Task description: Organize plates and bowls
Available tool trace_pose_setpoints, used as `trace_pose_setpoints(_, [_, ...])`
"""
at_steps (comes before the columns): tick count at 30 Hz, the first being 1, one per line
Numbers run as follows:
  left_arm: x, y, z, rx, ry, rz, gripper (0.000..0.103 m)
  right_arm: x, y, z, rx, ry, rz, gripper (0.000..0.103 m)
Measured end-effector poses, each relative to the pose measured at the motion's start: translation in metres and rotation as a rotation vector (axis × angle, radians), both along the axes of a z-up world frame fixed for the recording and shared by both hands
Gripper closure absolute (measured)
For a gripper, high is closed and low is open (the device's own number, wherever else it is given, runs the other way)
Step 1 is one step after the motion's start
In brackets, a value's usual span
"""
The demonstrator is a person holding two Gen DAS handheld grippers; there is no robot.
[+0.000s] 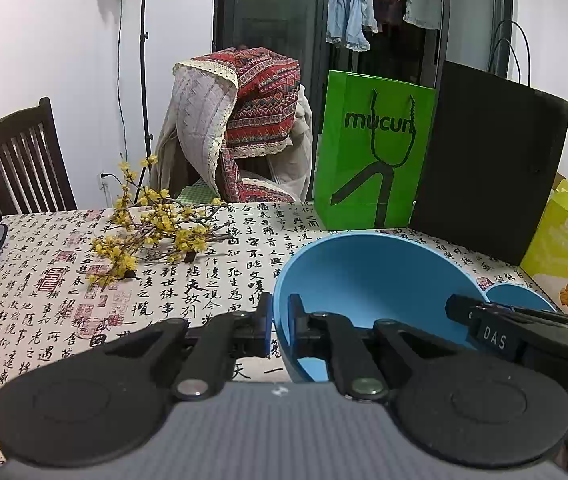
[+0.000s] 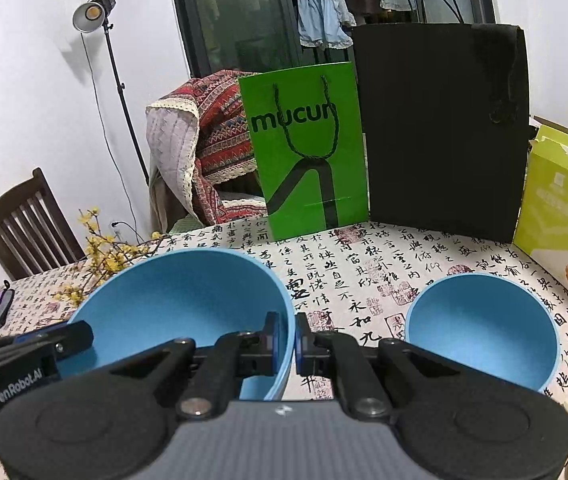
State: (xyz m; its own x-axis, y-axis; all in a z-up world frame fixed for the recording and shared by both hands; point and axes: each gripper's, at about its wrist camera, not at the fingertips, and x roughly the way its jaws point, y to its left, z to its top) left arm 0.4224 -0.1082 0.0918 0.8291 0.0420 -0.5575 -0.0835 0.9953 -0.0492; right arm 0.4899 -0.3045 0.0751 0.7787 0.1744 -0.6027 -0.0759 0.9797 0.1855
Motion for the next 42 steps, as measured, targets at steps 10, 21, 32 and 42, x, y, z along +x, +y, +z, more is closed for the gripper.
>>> trace_pose_setpoints(10, [-0.027,0.007,0.011,-0.005,-0.017,0.008,0.095,-0.025,0.005,0.013,0.005,-0.017,0.011,0.095])
trace_pose_setpoints(21, [-0.062,0.020,0.019,-0.022,-0.026,0.017,0.095,-0.059,0.015,0.023,0.009,-0.027,0.020,0.095])
trace_pose_setpoints(32, [-0.097,0.036,0.022,-0.034,-0.037,0.029,0.095,-0.087,0.032,0.024,0.004,-0.035,0.037,0.095])
trace_pose_setpoints(42, [-0.120,0.046,0.017,-0.016,-0.034,0.046,0.095,-0.111,0.043,0.023,0.001,-0.051,0.065,0.095])
